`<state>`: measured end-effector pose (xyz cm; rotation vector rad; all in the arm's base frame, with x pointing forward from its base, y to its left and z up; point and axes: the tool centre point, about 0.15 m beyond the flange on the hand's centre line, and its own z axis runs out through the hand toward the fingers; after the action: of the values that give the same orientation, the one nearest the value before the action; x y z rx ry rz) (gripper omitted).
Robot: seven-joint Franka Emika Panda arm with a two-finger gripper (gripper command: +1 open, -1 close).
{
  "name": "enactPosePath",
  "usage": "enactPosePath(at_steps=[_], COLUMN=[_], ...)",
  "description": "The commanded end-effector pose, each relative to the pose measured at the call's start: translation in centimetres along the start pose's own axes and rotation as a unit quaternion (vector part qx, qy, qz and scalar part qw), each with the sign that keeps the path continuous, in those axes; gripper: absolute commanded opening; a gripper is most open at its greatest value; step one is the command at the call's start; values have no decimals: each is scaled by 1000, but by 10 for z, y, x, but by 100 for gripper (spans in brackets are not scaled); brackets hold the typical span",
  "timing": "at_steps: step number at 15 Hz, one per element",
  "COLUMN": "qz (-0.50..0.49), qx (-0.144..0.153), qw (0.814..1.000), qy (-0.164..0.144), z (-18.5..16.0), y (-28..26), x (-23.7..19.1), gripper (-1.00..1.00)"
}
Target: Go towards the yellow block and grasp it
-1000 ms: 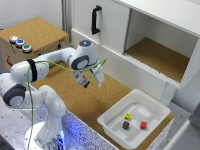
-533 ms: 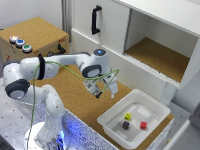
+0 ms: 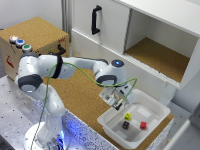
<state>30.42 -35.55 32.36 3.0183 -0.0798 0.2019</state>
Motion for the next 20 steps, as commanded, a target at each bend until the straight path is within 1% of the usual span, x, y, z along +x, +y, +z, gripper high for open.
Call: enactPosePath(at_steps=[1, 4, 7, 9, 11, 13, 14, 16, 19, 20], qz=[-106, -142, -154, -155, -143, -132, -128, -130, -126, -123], qx=[19, 21, 38, 44, 58, 62, 70, 67, 63, 66], qw=[994, 990, 987, 987, 988, 989, 989, 989, 990, 990], qy=[-25, -4, 18, 24, 27, 29, 23, 15, 6, 2], z=[64, 92, 109, 119, 131, 134, 137, 141, 138, 138], y=[16, 6, 2, 2, 5, 9, 11, 12, 17, 19], x=[20, 21, 30, 32, 35, 36, 36, 36, 38, 38], gripper=[100, 100, 100, 100, 100, 100, -100, -100, -100, -100])
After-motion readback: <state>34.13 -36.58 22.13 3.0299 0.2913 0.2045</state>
